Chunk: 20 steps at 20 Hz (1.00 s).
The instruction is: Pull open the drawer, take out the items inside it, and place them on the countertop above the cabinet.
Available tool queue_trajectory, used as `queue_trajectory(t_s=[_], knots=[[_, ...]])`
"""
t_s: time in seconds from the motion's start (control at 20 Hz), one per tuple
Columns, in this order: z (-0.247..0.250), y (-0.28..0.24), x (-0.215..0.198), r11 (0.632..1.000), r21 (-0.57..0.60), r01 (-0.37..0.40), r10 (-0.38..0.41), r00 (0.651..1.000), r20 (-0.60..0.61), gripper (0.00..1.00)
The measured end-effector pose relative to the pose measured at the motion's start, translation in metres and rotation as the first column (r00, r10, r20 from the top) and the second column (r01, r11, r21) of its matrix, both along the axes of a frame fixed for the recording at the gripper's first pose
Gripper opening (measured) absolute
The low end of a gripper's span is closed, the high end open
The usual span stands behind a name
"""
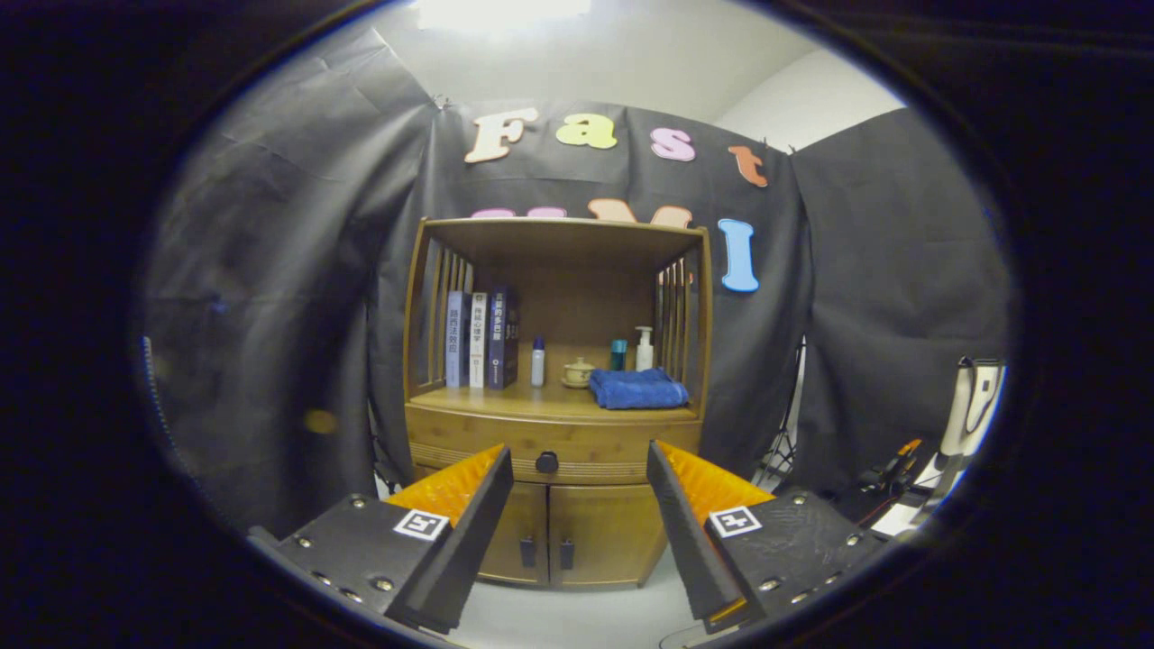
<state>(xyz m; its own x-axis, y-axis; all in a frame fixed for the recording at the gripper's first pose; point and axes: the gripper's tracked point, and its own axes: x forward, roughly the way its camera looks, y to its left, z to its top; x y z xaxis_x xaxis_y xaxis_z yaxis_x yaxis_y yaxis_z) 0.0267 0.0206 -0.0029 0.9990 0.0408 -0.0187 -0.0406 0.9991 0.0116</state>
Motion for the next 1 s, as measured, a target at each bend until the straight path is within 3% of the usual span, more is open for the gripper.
queue_trajectory(t_s=[0.5, 0.85, 0.9, 1.0], knots=[[-0.022, 0.058, 0.114, 0.996, -0.02, -0.092, 0.09, 0.991, -0.1, 0.9], [-0.088, 0.069, 0.203, 0.997, 0.058, -0.05, 0.06, 0.981, -0.185, 0.9], [-0.099, 0.062, 0.212, 0.998, 0.05, -0.03, 0.04, 0.977, -0.207, 0.85], [-0.124, 0.069, 0.226, 0.996, 0.062, -0.064, 0.078, 0.963, -0.259, 0.81]])
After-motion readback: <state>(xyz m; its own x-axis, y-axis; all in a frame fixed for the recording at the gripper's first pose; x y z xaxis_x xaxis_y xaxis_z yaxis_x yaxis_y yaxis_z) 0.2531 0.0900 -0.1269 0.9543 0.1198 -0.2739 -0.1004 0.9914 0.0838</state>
